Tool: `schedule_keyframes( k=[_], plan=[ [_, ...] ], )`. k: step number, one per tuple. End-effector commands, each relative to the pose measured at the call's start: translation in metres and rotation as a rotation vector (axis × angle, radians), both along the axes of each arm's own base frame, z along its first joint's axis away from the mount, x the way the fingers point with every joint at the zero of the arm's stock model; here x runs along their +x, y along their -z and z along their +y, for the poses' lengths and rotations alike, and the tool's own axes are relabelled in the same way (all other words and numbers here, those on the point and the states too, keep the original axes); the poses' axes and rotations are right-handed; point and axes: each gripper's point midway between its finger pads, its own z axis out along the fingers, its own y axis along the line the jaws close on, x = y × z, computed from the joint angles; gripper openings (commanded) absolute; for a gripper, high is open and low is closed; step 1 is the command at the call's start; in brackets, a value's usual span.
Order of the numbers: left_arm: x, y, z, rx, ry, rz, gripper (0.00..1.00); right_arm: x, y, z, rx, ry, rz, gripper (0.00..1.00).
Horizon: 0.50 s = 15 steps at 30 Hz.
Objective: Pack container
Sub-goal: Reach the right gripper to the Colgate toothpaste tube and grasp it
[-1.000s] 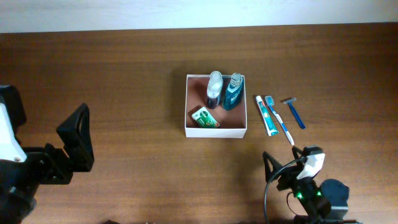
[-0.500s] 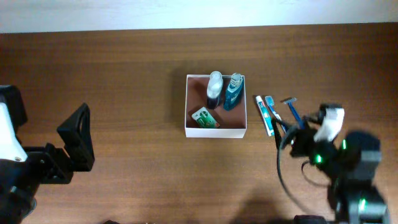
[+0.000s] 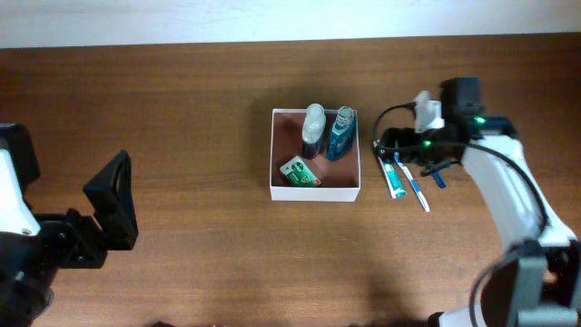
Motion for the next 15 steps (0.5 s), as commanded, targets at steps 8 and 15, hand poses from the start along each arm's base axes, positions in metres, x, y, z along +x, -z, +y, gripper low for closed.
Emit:
schedule_keyframes(
  k=[8,15],
  plan=[
    [0.002,0.001,0.002,0.024,-0.009,0.001,0.99,0.010,0.064,0.003,-0.120,-0.082,0.106,0.95],
    [0.002,0.001,0.002,0.024,-0.009,0.001,0.99,0.008,0.082,0.002,-0.126,-0.084,0.143,0.63]
  ],
)
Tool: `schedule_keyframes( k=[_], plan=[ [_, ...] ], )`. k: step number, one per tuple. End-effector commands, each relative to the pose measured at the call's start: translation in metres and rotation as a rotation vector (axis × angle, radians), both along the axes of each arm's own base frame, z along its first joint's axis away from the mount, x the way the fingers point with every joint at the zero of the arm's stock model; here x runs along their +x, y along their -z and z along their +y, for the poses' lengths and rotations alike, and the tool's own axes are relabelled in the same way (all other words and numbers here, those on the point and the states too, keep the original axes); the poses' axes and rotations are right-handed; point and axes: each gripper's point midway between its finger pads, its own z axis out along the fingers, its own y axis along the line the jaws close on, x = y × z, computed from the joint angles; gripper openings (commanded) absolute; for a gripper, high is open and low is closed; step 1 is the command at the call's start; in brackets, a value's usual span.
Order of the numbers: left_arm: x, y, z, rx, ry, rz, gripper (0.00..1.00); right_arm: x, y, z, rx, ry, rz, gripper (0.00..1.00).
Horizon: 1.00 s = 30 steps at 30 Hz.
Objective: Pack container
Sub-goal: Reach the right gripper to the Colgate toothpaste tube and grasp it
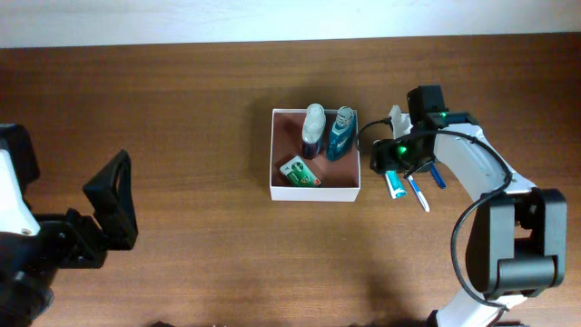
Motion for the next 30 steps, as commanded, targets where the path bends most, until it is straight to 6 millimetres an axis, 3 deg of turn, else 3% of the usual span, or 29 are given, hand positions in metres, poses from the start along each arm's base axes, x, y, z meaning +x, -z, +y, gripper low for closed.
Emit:
schedule_keyframes(
  k=[1,7,13,18,21,26,30],
  plan=[
    [0.002,0.001,0.002,0.024,-0.009,0.001,0.99,0.003,0.013,-0.002,-0.023,-0.009,0.018,0.62],
    [0.002,0.001,0.002,0.024,-0.009,0.001,0.99,-0.003,0.042,-0.004,-0.035,-0.008,0.085,0.61],
    [0.002,0.001,0.002,0.024,-0.009,0.001,0.99,-0.005,0.049,-0.016,-0.102,0.016,0.105,0.38],
    [0.002,0.000,0.002,0.024,-0.009,0.000,0.99,-0.011,0.051,-0.038,-0.226,0.070,0.132,0.27],
    [0.002,0.001,0.002,0.025,-0.009,0.001,0.99,-0.013,0.050,-0.040,-0.236,0.075,0.140,0.20],
    [0.002,0.001,0.002,0.024,-0.009,0.001,0.99,-0.017,0.031,-0.038,-0.220,0.114,0.152,0.19],
    [0.002,0.001,0.002,0.024,-0.009,0.001,0.99,-0.008,-0.028,-0.027,-0.152,0.116,0.058,0.09]
  ],
)
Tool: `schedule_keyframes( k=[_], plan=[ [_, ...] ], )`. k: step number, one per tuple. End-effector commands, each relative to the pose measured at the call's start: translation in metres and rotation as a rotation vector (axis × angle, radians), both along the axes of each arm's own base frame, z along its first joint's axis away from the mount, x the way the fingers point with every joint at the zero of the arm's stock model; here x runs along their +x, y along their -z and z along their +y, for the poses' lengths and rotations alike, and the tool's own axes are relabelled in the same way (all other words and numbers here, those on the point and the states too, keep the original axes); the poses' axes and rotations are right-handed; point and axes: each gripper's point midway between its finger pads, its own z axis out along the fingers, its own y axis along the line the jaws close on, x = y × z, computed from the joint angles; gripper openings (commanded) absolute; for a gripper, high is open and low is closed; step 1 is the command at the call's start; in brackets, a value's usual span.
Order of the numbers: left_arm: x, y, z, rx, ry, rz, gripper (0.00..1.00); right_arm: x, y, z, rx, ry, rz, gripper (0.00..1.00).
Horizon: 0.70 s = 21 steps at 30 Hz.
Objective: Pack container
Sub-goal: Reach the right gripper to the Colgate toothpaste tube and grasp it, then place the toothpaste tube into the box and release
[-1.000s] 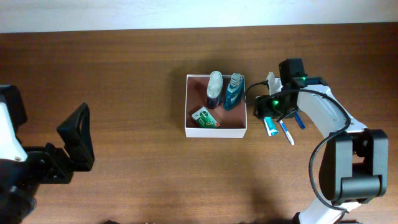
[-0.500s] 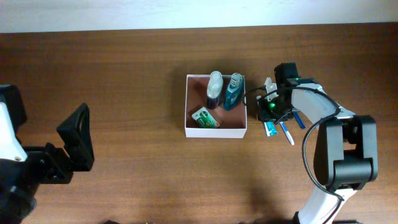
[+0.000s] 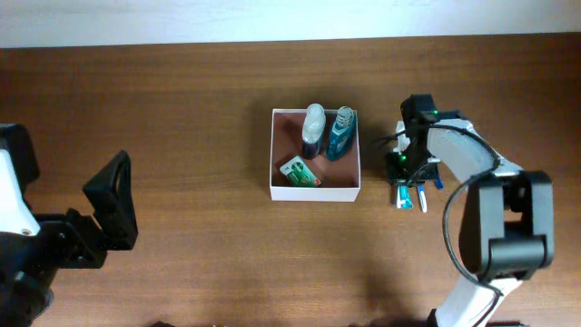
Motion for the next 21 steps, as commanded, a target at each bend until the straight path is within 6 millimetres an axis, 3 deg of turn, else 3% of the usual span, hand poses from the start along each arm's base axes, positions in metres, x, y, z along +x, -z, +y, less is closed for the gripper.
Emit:
schedule_keyframes(
  k=[1,6,9,10,12,13,15,18,21],
  plan=[
    [0.002,0.001,0.002,0.024,-0.009,0.001,0.99,0.026,-0.092,0.012,0.066,0.009,-0.221,0.08],
    [0.002,0.001,0.002,0.024,-0.009,0.001,0.99,0.021,-0.176,0.040,0.157,-0.074,-0.420,0.04],
    [0.002,0.001,0.002,0.024,-0.009,0.001,1.00,0.011,-0.212,0.072,0.209,-0.240,-0.534,0.04],
    [0.002,0.000,0.002,0.024,-0.009,0.000,1.00,0.003,-0.222,0.092,0.223,-0.372,-0.570,0.04],
    [0.002,0.001,0.002,0.024,-0.009,0.001,0.99,-0.006,-0.225,0.116,0.218,-0.548,-0.589,0.03],
    [0.002,0.001,0.002,0.024,-0.009,0.001,0.99,-0.016,-0.221,0.141,0.206,-0.749,-0.593,0.04],
    [0.002,0.001,0.002,0.024,-0.009,0.001,0.99,-0.023,-0.212,0.162,0.190,-0.929,-0.584,0.04],
    [0.002,0.001,0.002,0.024,-0.009,0.001,0.99,-0.020,-0.191,0.178,0.133,-1.087,-0.555,0.04],
    [0.002,0.000,0.002,0.024,-0.009,0.000,0.99,-0.003,-0.163,0.185,0.083,-1.182,-0.522,0.04]
  ],
)
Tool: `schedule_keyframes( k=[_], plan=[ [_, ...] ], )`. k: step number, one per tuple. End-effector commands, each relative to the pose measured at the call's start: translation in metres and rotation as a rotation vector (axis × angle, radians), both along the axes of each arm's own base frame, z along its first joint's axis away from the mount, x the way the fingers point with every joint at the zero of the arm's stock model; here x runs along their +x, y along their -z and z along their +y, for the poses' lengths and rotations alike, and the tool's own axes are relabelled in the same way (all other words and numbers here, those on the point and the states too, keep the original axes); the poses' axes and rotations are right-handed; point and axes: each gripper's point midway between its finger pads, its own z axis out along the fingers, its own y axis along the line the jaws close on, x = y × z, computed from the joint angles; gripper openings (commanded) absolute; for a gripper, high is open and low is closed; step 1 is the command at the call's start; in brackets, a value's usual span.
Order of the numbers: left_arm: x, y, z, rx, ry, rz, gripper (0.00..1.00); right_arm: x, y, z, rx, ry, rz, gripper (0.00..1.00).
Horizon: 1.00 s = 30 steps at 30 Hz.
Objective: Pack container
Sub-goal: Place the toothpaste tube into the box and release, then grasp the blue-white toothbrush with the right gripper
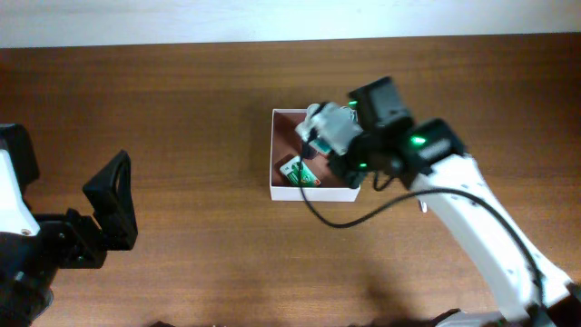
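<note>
An open white box (pixel 281 191) with a brown floor stands mid-table. It holds a white-capped dark bottle (pixel 313 116) and a green packet (pixel 298 173). My right arm reaches over the box's right half, and its gripper (pixel 345 168) hangs above the box's front right corner. The wrist hides the jaws from the overhead view. The teal bottle and the toothpaste are hidden under the arm. Only a white sliver of the toothbrush (pixel 422 207) shows on the table, right of the box. My left gripper (pixel 111 213) rests far left, open and holding nothing.
The brown wooden table (pixel 200 100) runs to a pale wall along its far edge. The right arm's white link slants from the box toward the lower right corner.
My right gripper was pointing down at the toothpaste and toothbrush right of the box. It is now higher and to the left, over the box's right side. The left arm is unchanged.
My right gripper was first beside the toothpaste and toothbrushes lying right of the box. It then stood closer over them, then pointed straight down onto them. Now it hangs over the box, and only a bit of toothbrush shows on the table.
</note>
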Motion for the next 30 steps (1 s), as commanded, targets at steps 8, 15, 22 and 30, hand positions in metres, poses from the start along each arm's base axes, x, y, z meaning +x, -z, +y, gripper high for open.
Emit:
schedule_keyframes(
  k=[8,15,22,30],
  plan=[
    [0.002,0.001,0.002,0.024,-0.009,0.001,0.99,0.054,0.086,-0.010,-0.278,-0.123,-0.037,0.15],
    [0.002,0.001,0.002,0.024,-0.009,0.001,0.99,0.056,0.003,-0.013,-0.060,0.245,-0.063,0.65],
    [0.002,0.001,0.002,0.024,-0.009,0.001,0.99,0.064,-0.049,-0.092,0.128,0.687,-0.058,0.64],
    [0.002,0.001,0.002,0.024,-0.009,0.001,1.00,0.078,0.038,-0.193,0.046,1.030,0.163,0.59]
  ],
)
